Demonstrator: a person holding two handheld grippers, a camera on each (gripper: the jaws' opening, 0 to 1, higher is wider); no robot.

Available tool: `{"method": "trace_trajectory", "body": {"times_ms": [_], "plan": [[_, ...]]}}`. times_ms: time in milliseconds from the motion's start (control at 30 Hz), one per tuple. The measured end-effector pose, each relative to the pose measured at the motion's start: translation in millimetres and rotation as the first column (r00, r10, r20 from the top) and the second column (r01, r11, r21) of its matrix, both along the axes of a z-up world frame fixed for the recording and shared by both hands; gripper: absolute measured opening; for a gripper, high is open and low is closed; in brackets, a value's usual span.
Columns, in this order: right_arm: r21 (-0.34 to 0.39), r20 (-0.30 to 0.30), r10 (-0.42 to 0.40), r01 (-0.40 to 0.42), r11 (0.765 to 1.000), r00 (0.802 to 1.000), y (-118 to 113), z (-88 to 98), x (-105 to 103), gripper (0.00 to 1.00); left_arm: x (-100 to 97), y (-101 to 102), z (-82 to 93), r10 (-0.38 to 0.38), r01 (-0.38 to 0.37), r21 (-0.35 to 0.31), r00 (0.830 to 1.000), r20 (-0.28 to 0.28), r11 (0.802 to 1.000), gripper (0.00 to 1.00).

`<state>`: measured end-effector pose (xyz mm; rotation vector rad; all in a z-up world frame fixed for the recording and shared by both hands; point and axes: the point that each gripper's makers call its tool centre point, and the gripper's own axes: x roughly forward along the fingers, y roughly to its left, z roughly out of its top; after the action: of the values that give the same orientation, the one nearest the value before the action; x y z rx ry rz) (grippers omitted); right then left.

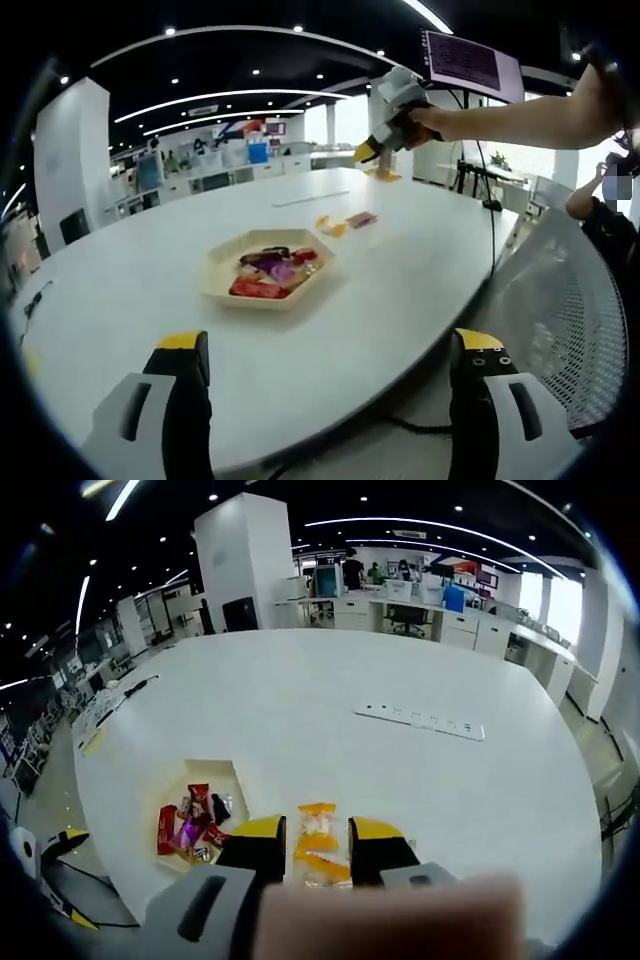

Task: Place the target food into the container with the food tongs after gripping and lifting it, then release it inside without dropping or visibly crushing the food.

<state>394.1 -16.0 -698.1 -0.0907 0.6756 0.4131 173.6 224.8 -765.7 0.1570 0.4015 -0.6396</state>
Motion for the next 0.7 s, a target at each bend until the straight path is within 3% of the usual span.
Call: {"method": "trace_trajectory", "body": {"times_ms": [167,700], "plan": [[0.009,0.004,0.033,-0.033,0.999,0.999,25,0.6,4,0.24,0.3,1,-0.5,0.006,-0.006,0.003,1.000,-0.001,1.000,0.98],[0.053,-0.012,0.193,-0.192,0.980,0.981,134,-7.4,14,0.24,1.6,3,-0.4,0.021,-0.021,0.010,1.000,0.004,1.000,0.99]]}}
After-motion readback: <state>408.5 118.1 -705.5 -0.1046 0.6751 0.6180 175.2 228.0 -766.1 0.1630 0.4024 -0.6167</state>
